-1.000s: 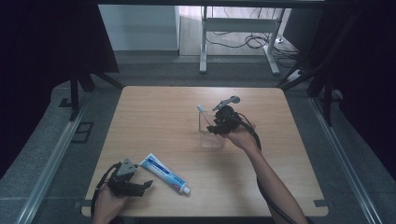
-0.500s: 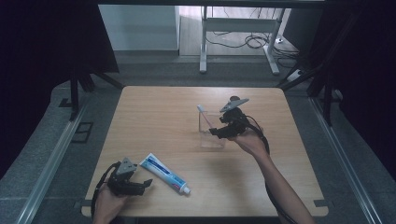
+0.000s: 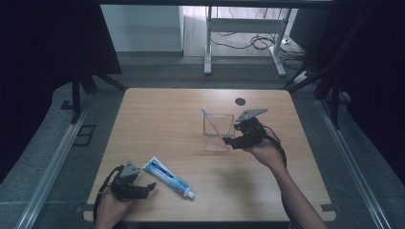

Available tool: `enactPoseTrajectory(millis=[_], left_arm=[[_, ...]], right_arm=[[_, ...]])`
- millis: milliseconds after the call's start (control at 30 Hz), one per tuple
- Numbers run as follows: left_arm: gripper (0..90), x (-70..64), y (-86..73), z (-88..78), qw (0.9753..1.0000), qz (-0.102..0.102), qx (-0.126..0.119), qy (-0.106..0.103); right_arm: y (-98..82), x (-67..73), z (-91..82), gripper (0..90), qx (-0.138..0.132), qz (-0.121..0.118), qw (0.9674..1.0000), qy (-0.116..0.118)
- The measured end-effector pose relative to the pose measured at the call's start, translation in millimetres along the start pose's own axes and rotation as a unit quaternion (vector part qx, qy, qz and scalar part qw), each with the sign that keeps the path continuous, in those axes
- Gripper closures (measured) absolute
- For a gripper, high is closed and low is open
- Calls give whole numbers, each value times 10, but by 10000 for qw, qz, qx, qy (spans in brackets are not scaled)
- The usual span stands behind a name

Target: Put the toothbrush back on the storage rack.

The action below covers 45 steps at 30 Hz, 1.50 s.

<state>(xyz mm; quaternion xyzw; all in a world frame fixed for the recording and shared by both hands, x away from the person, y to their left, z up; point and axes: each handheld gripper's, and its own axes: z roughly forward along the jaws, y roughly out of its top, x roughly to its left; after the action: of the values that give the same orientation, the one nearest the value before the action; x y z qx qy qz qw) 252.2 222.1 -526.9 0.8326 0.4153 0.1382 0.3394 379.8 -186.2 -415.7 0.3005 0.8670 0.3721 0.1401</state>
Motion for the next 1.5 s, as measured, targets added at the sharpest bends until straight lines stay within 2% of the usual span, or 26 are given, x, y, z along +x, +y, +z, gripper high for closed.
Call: enactPoseTrajectory(millis=[133,500,700,1000,1133,1200,1467,1500], left_arm=[[156,-4,1,-1,10000,-17,-10,-1],[157,-11,-4,10,10000,20,18,-3],[156,-8,-5,6,10000,-6,-8,-9],[156,-16,-4,10,10000,7,-4,-8],[156,-18,-4,13,10000,12,-12,-9],[156,-18,-4,13,10000,9,-16,-11],[156,-27,-4,16,10000,-7,-9,-8],[156,-29,-2,14,10000,-23,-19,6]], right_arm=[[-86,15,-71,275,-42,10,10000,-30],[-324,53,-243,141,-102,31,9997,-211],[-434,53,-325,128,-107,45,9996,-250],[-652,67,-486,45,-96,123,9991,-399],[-753,75,-526,15,77,251,9986,-451],[-811,81,-539,11,104,240,9985,-490],[-1031,117,-575,9,-1,436,9977,-526],[-1099,131,-574,9,-29,488,9972,-559]])
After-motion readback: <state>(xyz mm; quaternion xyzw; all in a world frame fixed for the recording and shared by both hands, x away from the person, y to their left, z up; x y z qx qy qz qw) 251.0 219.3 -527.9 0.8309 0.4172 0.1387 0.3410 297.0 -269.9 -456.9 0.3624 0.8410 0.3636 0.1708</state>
